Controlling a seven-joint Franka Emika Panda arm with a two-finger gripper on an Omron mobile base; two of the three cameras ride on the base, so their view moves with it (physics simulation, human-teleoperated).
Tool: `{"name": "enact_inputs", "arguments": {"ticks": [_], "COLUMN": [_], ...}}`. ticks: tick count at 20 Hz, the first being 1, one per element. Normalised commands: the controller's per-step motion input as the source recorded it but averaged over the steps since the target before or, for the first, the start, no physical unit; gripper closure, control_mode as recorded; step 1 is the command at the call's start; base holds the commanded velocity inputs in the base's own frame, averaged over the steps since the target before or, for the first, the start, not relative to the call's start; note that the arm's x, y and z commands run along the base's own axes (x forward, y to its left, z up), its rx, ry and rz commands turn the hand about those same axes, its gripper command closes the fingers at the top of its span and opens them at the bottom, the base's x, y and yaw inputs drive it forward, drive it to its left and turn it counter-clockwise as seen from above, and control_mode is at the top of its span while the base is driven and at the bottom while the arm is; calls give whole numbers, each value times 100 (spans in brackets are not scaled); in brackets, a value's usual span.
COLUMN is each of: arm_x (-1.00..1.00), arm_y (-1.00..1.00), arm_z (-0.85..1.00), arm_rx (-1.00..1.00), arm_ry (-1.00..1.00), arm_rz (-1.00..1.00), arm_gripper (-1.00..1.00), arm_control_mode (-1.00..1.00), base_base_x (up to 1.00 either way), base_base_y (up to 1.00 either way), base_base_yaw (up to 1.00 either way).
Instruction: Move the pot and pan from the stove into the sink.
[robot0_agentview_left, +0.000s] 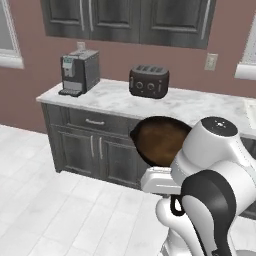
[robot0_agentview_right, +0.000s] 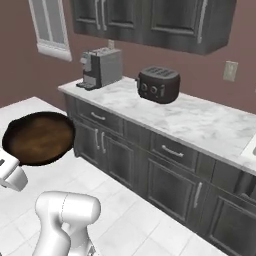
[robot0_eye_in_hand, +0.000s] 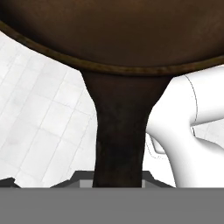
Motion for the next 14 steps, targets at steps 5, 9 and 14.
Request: {"name": "enact_inputs", "arguments": {"ticks": [5,9,14], "arm_x": [0,0,0], "arm_y": [0,0,0], "arm_z": [0,0,0], "arm_rx": [0,0,0], "arm_ry": [0,0,0], "arm_rz": [0,0,0], "arm_gripper": [100,100,100], "arm_control_mode": [100,100,100], "base_base_x": [0,0,-4], "base_base_y": [-24,-30,-37], "base_base_yaw": [-46,-44,-35]}}
